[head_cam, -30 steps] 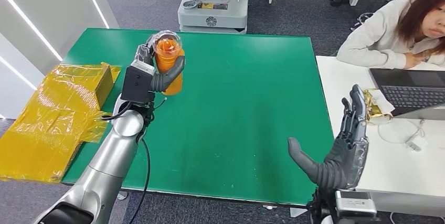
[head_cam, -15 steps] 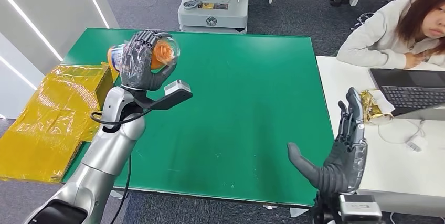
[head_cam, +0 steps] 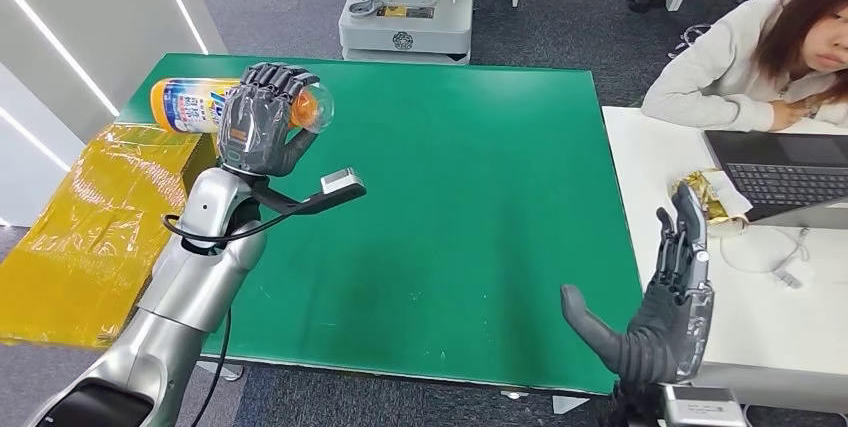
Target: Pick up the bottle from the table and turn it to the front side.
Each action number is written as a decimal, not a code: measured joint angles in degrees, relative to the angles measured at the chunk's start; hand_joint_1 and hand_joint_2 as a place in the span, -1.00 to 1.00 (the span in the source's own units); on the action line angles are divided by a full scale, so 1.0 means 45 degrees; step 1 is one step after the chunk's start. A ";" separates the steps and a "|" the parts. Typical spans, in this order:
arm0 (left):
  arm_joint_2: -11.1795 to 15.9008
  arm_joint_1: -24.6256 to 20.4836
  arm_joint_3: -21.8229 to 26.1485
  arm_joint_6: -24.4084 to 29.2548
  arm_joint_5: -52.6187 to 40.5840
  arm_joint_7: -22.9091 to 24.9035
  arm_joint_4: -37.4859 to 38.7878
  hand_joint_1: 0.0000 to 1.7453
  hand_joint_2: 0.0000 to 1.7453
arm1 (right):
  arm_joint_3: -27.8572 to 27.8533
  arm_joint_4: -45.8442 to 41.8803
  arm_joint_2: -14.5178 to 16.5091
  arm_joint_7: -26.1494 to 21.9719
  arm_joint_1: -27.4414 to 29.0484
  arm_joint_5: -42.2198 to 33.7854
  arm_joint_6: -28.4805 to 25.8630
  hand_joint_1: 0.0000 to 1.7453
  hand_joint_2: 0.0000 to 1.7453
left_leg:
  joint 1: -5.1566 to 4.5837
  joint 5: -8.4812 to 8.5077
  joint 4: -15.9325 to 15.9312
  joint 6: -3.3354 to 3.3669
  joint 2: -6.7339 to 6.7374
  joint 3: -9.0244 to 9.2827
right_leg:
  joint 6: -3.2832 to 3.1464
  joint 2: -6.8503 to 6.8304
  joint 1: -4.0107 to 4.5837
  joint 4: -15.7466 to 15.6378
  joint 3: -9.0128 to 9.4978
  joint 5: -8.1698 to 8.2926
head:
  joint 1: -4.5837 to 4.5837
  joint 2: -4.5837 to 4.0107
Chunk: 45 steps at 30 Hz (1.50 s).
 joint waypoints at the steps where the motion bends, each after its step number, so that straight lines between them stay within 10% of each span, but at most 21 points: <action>1: 0.0042 -0.0054 -0.0045 0.0075 -0.0416 0.0158 0.0152 1.00 1.00 | -0.0039 0.0000 0.0015 -0.0015 0.0038 -0.0012 -0.0009 -1.00 1.00 | 0.0000 0.0000 0.0000 0.0000 0.0000 0.0000 | 0.0000 0.0000 0.0000 0.0000 0.0000 0.0000 | 0.0000 0.0000; 10: 0.0216 -0.0387 -0.0364 -0.0003 -0.3465 0.2178 0.1884 1.00 1.00 | -0.0270 0.0010 0.0068 -0.0079 0.0461 -0.0041 -0.0145 -1.00 1.00 | 0.0000 0.0000 0.0000 0.0000 0.0002 -0.0001 | 0.0000 0.0003 0.0000 0.0000 -0.0003 0.0000 | -0.0001 0.0000; 45: 0.2005 -0.0939 -0.4096 -0.3942 -0.3528 0.8223 0.4472 1.00 1.00 | -0.1584 -0.0435 0.1000 0.1153 0.2087 0.1027 0.0855 -1.00 1.00 | 0.0002 -0.0001 -0.0008 -0.0001 0.0011 -0.0016 | -0.0003 0.0014 0.0001 0.0001 -0.0019 -0.0003 | 0.0000 0.0000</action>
